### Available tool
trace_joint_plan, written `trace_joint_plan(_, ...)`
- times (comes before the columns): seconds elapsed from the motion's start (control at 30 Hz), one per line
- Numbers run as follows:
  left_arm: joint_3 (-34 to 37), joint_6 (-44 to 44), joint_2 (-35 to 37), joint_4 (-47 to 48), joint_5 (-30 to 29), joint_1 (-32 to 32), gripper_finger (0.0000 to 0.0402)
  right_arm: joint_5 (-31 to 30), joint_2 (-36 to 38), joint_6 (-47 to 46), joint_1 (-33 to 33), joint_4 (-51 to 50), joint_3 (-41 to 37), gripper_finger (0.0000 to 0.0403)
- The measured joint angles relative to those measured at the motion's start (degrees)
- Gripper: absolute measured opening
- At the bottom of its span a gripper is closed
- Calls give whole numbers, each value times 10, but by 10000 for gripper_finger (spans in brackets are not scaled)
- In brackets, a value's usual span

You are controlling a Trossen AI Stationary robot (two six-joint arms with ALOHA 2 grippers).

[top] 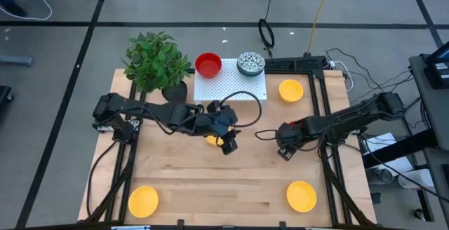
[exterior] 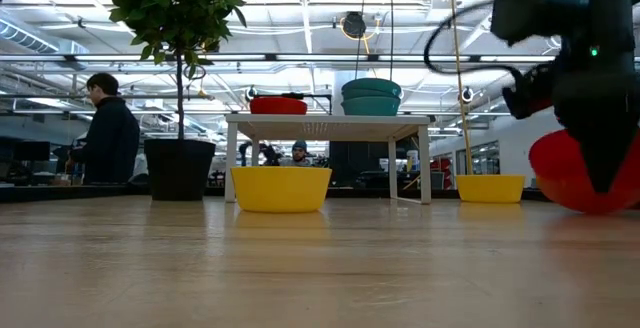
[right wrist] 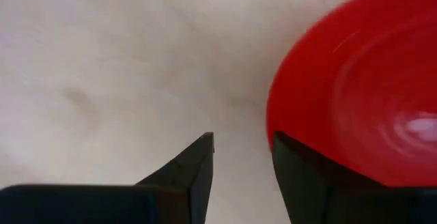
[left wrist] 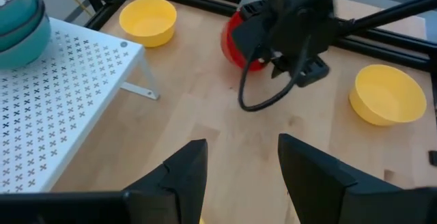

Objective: Pick & Place Mini bowls
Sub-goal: Stack the red bowl on the red bowl on the shelf

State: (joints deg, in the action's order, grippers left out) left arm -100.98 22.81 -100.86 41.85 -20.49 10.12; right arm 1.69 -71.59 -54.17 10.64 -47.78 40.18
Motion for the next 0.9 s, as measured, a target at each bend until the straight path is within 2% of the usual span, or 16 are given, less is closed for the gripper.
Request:
trace_joint_plan(0.37,0,-8,0,0,0,-24,184,-32,81,10,0,-10,18,152)
trace_joint_plan(0.7,0,-15,0,-1,0,-30,184,-33,40,66,-1,2,0,182)
trace_joint_plan(0.8,0,-15,0,-1,0,-30,184,-34,28,86,-1,4,-5,176)
trace_joint_plan(0.9,0,-15,0,-1,0,-30,184,-35,23,110,-1,7,-5,151)
